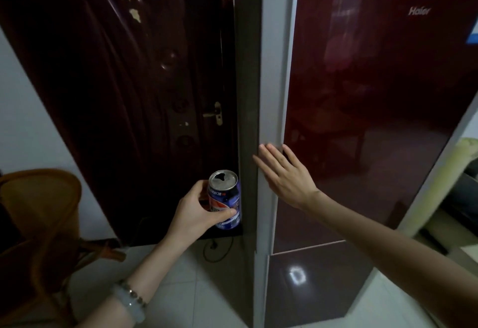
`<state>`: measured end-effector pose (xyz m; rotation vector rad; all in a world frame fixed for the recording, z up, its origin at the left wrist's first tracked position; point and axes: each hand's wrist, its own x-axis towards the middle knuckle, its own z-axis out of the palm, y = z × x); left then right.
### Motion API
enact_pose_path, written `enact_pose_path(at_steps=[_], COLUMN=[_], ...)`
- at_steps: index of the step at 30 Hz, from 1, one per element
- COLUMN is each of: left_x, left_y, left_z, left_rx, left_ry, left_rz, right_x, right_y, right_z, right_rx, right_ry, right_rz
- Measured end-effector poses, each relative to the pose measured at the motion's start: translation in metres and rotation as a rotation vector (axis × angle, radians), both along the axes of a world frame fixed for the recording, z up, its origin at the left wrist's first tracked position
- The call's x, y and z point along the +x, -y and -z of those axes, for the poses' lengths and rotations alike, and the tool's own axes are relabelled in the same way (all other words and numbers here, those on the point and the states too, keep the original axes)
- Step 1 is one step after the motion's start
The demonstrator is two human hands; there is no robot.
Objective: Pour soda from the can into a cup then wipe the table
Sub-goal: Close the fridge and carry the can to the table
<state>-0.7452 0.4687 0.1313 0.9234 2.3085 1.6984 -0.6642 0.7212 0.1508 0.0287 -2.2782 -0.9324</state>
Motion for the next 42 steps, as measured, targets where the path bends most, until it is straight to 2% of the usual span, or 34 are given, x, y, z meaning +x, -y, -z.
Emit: enact_pose_path(at_steps=[13,17,19,21,24,28,31,34,38,42], left_x=[-0.01,-0.008,-0.007,-0.004,0.001,0.016,0.031,0.049,0.077,0.108], left_y=[-0.016,-0.02,-0.021,-0.023,-0.027,-0.037,-0.047,-0.06,-0.077,-0.09], left_z=[-0.003,-0.002,-0.002,-0.002,-0.003,-0.002,-0.002,0.001,0.007,0.016], left_rx=[0.033,0.045,0.042,0.033,0.023,0.022,0.032,0.045,0.039,0.011], left_ry=[0.005,0.021,0.021,0.011,-0.004,-0.004,-0.002,-0.004,-0.029,0.027], left_rz=[0.019,0.025,0.036,0.049,0.086,0.148,0.229,0.342,0.525,0.754], right_x=[-0.019,-0.011,-0.004,0.007,0.032,0.064,0.091,0.121,0.167,0.218], right_y=[-0.008,-0.001,0.006,0.018,0.035,0.042,0.046,0.053,0.065,0.087], right_z=[-0.002,-0.01,-0.015,-0.019,-0.023,-0.018,-0.008,0.002,0.016,0.03], right_rx=[0.002,-0.054,-0.157,-0.426,-1.003,-1.548,-1.992,-2.323,-2.681,-2.823], right_ry=[0.075,0.194,0.285,0.373,0.44,0.493,0.455,0.32,0.006,-0.389], right_rz=[0.066,0.123,0.094,0.018,-0.071,0.03,0.025,0.042,0.089,0.143])
